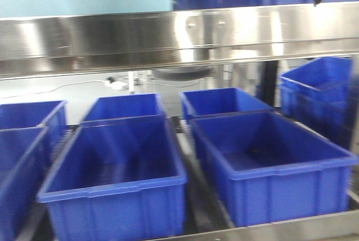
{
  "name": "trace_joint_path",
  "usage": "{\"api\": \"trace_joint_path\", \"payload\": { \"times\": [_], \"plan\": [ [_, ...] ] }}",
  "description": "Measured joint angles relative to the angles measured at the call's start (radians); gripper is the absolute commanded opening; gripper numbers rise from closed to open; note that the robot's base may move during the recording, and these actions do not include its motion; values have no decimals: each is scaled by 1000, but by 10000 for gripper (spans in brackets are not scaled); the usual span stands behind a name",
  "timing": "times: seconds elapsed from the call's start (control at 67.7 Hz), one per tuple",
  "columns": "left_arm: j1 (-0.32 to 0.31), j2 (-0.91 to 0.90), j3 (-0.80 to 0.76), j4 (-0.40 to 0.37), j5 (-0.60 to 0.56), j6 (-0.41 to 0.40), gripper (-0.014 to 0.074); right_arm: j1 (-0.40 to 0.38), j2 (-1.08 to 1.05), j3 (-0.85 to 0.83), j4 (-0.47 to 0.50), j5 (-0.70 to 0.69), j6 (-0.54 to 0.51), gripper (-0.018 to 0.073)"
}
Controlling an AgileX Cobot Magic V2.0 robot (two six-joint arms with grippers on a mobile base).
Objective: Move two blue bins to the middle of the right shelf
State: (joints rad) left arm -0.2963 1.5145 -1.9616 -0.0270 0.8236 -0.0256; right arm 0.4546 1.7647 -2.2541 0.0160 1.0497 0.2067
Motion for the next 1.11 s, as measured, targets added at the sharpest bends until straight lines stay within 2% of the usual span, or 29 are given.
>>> {"api": "trace_joint_path", "payload": {
  "times": [1.107],
  "plan": [
    [0, 0, 0, 0, 0, 0, -111, 0, 0, 0, 0, 0, 0, -152]
  ]
}}
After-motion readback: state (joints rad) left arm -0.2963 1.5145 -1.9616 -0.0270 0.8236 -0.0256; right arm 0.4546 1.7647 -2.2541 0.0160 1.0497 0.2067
